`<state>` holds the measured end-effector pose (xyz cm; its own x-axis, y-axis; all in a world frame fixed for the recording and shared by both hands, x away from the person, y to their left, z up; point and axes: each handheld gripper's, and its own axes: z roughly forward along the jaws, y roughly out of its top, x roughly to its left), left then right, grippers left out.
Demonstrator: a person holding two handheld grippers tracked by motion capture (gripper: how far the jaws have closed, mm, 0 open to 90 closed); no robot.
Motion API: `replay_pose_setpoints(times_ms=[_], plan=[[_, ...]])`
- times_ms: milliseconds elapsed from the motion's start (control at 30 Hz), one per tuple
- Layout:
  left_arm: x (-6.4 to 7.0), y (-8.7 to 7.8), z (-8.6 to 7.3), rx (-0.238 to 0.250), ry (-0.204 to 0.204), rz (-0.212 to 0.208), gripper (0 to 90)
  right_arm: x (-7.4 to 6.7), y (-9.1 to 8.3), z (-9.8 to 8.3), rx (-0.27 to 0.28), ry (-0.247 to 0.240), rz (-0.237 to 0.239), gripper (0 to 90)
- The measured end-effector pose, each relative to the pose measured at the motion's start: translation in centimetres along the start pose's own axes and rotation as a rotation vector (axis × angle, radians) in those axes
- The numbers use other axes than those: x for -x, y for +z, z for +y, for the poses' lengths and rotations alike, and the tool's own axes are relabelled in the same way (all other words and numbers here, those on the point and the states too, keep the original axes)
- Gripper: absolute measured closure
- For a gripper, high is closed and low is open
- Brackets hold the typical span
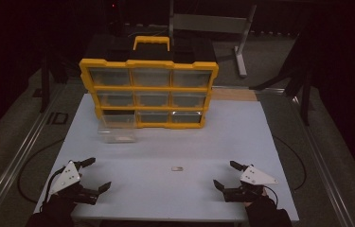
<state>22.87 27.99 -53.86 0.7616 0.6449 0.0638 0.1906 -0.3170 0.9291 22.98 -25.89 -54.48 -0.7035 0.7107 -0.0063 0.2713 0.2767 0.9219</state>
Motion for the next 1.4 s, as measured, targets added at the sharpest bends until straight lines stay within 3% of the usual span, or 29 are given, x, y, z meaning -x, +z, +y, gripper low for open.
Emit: replay_pose_setpoints(times_ms=[300, 567, 767, 933, 1200, 1400], plan=[[0.0, -0.1, -0.1, -0.012, -0.01, 0.002, 0.5, -0.5, 0.3, 0.1, -0.01, -0.068, -0.019, 7.6], [0.1, -0.3, -0.1, -0.001, -0.006, 0.015, 0.5, -0.8, 0.7, 0.1, -0.017, -0.101, -0.017, 7.7], [0.1, -0.2, 0.0, -0.006, -0.002, 0.019, 0.5, -0.9, 0.6, 0.3, -0.009, -0.099, -0.024, 7.8], [0.2, -0.5, 0.6, 0.0, -0.018, 0.017, 0.5, -1.1, 0.6, 0.3, -0.011, -0.112, -0.027, 7.8], [0.5, -0.7, 1.8, 0.004, 0.007, 0.013, 0.5, -1.4, 0.7, 0.5, -0.002, -0.113, -0.025, 7.8], [0.6, -1.0, 3.3, 0.014, -0.012, -0.014, 0.5, -1.5, 0.7, 0.6, 0.008, -0.117, -0.022, 7.9]])
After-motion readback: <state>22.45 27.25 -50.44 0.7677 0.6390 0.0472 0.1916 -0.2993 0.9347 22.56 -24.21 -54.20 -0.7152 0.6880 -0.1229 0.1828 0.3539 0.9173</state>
